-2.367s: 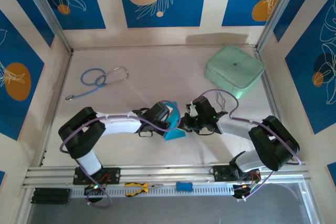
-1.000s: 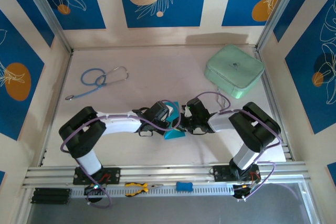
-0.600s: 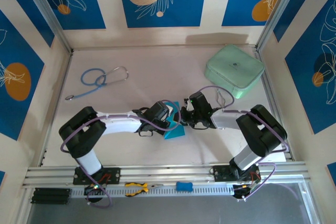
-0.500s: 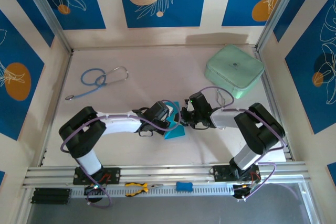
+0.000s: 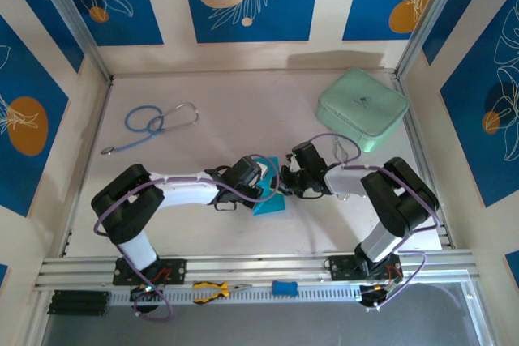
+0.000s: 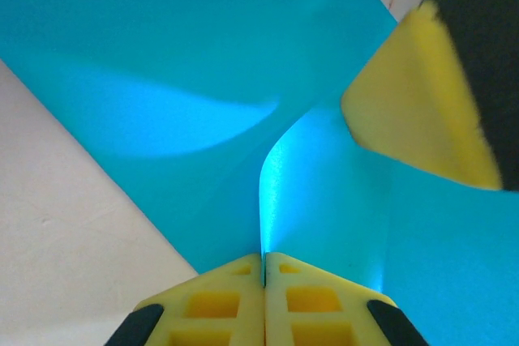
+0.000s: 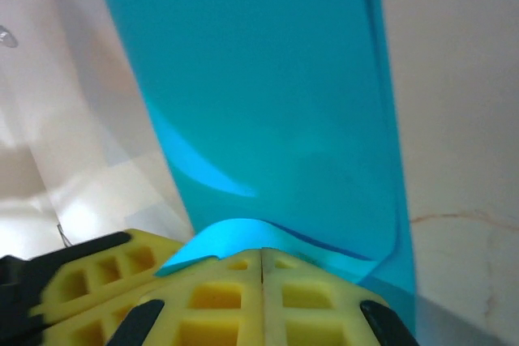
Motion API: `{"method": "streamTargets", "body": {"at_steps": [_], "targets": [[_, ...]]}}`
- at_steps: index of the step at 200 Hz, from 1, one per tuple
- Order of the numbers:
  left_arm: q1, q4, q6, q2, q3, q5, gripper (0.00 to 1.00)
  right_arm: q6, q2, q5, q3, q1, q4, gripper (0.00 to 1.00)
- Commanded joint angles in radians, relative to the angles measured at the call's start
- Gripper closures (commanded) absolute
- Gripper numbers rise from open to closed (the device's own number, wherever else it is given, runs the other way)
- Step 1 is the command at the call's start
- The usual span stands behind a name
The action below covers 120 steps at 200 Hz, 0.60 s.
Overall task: Fold a paper plane with a square sheet of paper (pick it up from the middle)
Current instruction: Fold the paper at the center of the table.
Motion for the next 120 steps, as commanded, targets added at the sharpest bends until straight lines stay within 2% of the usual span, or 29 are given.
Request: {"method": "streamTargets", "body": {"at_steps": [1, 25, 76, 120], "targets": [[0.012, -0.044, 0.014, 0.023, -0.002, 0.015, 0.91, -0.032, -0.024, -0.036, 0.026, -0.016, -0.013, 0.99], [0.013, -0.044, 0.014, 0.022, -0.006, 0.017, 0.91, -0.037, -0.004, -0.042, 0.018, -0.018, 0.000, 0.99], [0.013, -0.047, 0.017, 0.025, -0.003, 0.023, 0.91, -0.019, 0.072, 0.046, -0.011, -0.039, -0.043, 0.99], [0.013, -0.048, 0.017, 0.021, -0.006, 0.023, 0.91, -0.005, 0.038, 0.025, -0.031, -0.060, -0.012, 0.99]]}}
